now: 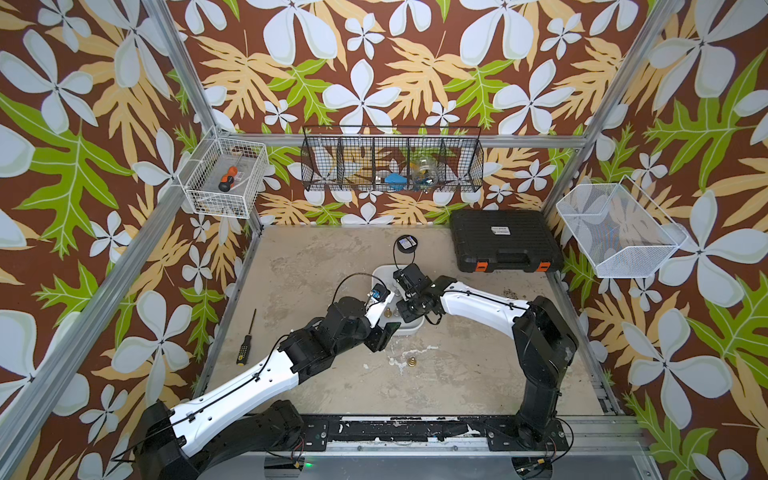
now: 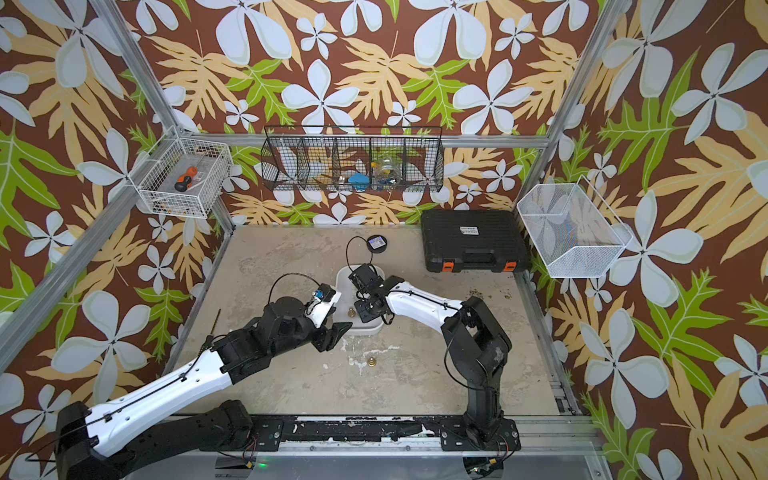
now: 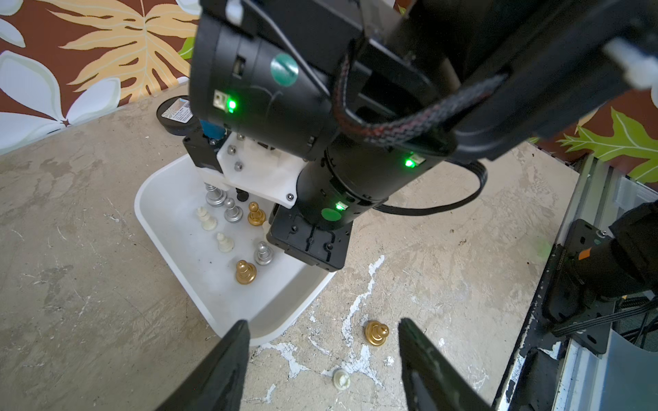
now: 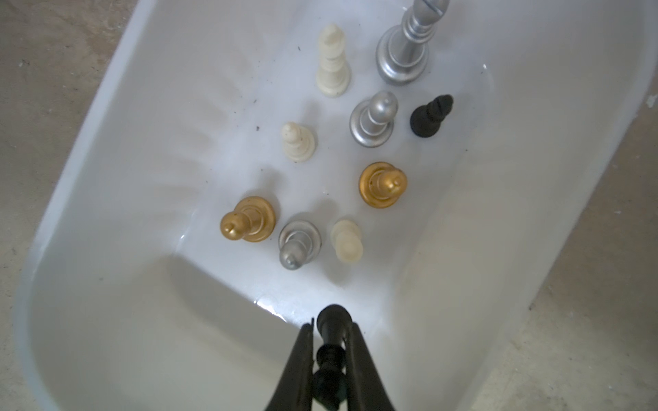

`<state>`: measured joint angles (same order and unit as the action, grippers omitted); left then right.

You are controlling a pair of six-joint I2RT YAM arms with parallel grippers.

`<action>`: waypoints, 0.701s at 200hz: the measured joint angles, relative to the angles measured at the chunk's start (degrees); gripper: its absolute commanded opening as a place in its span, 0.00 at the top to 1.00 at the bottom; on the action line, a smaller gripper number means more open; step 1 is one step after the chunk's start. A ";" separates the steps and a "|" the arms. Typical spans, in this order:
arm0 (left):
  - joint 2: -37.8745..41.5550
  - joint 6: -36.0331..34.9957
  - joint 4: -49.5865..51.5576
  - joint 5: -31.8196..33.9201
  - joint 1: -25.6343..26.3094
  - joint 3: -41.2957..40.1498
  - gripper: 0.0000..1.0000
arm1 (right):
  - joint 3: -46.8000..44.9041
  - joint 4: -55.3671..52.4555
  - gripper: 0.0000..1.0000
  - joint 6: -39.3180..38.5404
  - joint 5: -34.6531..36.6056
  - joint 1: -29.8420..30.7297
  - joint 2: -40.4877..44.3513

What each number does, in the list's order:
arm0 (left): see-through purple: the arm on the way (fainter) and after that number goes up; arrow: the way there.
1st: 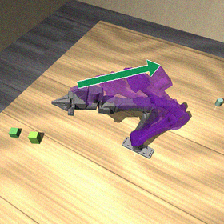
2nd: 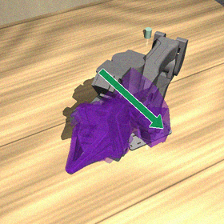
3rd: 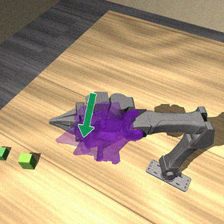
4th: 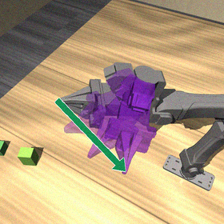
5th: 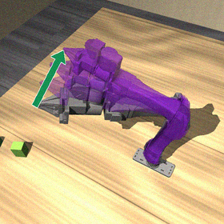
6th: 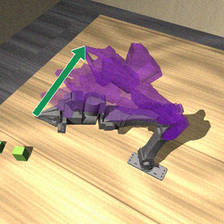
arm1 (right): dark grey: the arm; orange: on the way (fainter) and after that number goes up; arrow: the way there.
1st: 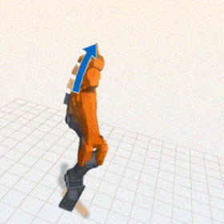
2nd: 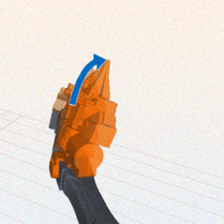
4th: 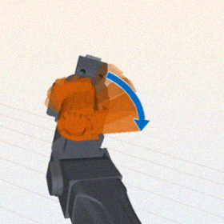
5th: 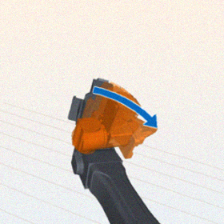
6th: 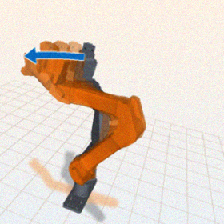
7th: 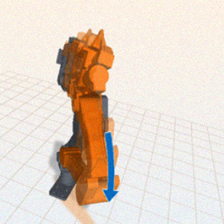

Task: Put the chess pieces into the storage box
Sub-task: Place the chess piece in the storage box.

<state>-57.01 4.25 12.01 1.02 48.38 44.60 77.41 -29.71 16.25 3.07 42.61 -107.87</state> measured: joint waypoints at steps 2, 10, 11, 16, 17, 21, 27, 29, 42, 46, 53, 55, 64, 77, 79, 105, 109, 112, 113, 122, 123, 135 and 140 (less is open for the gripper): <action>0.00 0.00 0.00 0.00 0.00 0.00 0.32 | -0.04 0.11 0.90 0.00 0.00 0.00 -0.04; 0.00 0.00 0.00 0.00 0.00 0.00 0.32 | -0.07 0.50 0.90 0.02 0.20 0.00 -0.33; 0.00 0.00 0.00 0.00 0.00 0.00 0.32 | -0.07 0.55 0.90 0.02 0.20 0.00 -0.37; 0.00 0.00 0.00 0.00 0.00 0.00 0.32 | -0.07 0.76 0.90 0.02 0.24 0.00 -0.55; 0.00 0.00 0.00 -0.02 0.00 0.00 0.32 | -0.07 0.90 0.90 0.02 0.26 0.00 -0.61; 0.00 0.00 0.00 -0.02 0.00 0.00 0.32 | -0.11 1.11 0.90 0.02 0.33 0.00 -0.76; 0.00 0.00 0.00 -0.02 0.00 0.00 0.32 | -0.15 1.44 0.90 0.02 0.37 0.00 -0.96; 0.00 0.00 0.00 -0.02 0.00 0.00 0.32 | -0.15 1.49 0.90 0.02 0.39 0.00 -1.03; 0.00 0.00 0.00 -0.02 0.00 0.00 0.32 | -0.22 2.10 0.90 0.02 0.52 -0.13 -1.25; 0.00 0.00 0.00 -0.02 0.00 0.00 0.32 | -0.26 2.29 0.90 0.02 0.55 -0.22 -1.31; 0.00 0.00 0.00 -0.02 0.00 0.00 0.32 | -0.28 2.58 0.90 0.02 0.63 -0.24 -1.44; 0.00 0.00 0.00 -0.02 0.00 0.00 0.32 | -0.31 2.71 0.90 0.02 0.68 -0.26 -1.49; 0.00 0.00 0.00 -0.02 0.00 0.00 0.32 | -0.48 3.04 0.90 0.02 1.03 -0.33 -1.64; 0.00 0.00 0.00 -0.02 0.00 0.00 0.32 | -0.61 3.10 0.89 0.04 1.40 -0.39 -1.84; 0.00 0.00 0.00 -0.02 0.00 0.00 0.32 | -0.66 3.17 0.89 0.04 1.40 -0.44 -1.86; 0.00 0.00 0.00 -0.02 0.00 0.00 0.32 | -0.87 3.58 0.89 0.04 1.86 -0.55 -2.12; 0.00 0.00 0.00 -0.02 0.00 0.00 0.32 | -0.90 3.61 0.89 0.04 1.86 -0.55 -2.16; 0.00 0.00 0.00 -0.02 0.00 0.00 0.32 | -0.94 3.61 0.89 0.07 1.90 -0.55 -2.19; 0.00 0.00 0.00 -0.02 0.00 0.00 0.32 | -0.94 3.61 0.89 0.07 1.90 -0.55 -2.19; 0.00 0.00 0.00 -0.02 0.00 0.00 0.32 | -1.20 3.93 0.88 0.07 1.92 -0.55 -2.19; 0.00 0.00 0.00 -0.02 0.00 0.00 0.32 | -1.22 3.96 0.88 0.07 1.92 -0.55 -2.19; 0.00 0.00 0.00 -0.02 0.00 0.00 0.32 | -1.44 4.07 0.87 0.07 1.99 -0.55 -2.27; 0.00 0.00 0.00 -0.02 0.00 0.00 0.32 | -1.46 4.17 0.87 0.07 2.05 -0.55 -2.36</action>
<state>-57.01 4.25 12.01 0.99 48.38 44.60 75.94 -25.54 16.32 5.13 42.06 -110.24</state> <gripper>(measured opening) 0.677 0.165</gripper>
